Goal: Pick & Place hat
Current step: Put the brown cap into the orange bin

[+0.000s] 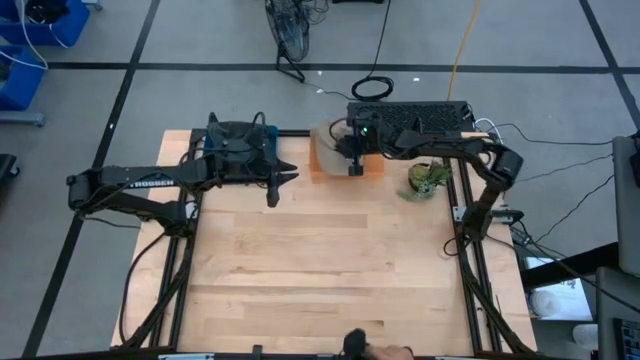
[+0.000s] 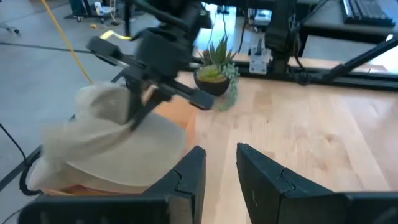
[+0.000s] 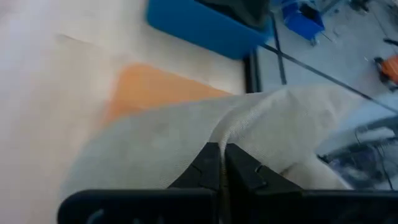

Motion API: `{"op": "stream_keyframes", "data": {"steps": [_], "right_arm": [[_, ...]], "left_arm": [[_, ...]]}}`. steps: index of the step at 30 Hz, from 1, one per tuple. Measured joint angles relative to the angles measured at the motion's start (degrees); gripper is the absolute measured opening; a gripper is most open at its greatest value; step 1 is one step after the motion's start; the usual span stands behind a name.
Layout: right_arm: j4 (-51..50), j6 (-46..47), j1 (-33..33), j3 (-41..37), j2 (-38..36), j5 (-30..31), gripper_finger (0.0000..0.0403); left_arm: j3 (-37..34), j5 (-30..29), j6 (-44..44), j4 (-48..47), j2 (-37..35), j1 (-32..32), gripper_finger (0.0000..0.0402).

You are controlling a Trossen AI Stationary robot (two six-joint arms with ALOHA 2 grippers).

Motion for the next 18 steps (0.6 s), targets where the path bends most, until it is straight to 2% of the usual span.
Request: {"op": "stream_keyframes", "data": {"steps": [7, 12, 18], "right_arm": [[6.92, 1.05, -2.36, 0.01, 3.97, -0.01, 0.0024], [6.64, 0.44, -2.23, 0.01, 3.73, 0.08, 0.0058], [4.24, 3.91, -0.81, 0.01, 2.69, -0.06, 0.01]], "left_arm": [[-0.07, -0.32, 2.3, 0.7, 3.32, 0.38, 0.0093], [-0.05, -1.64, 3.61, 1.58, 5.56, 1.23, 0.0093], [-0.07, -1.68, 3.53, 1.5, 7.59, 3.28, 0.0093]]}}
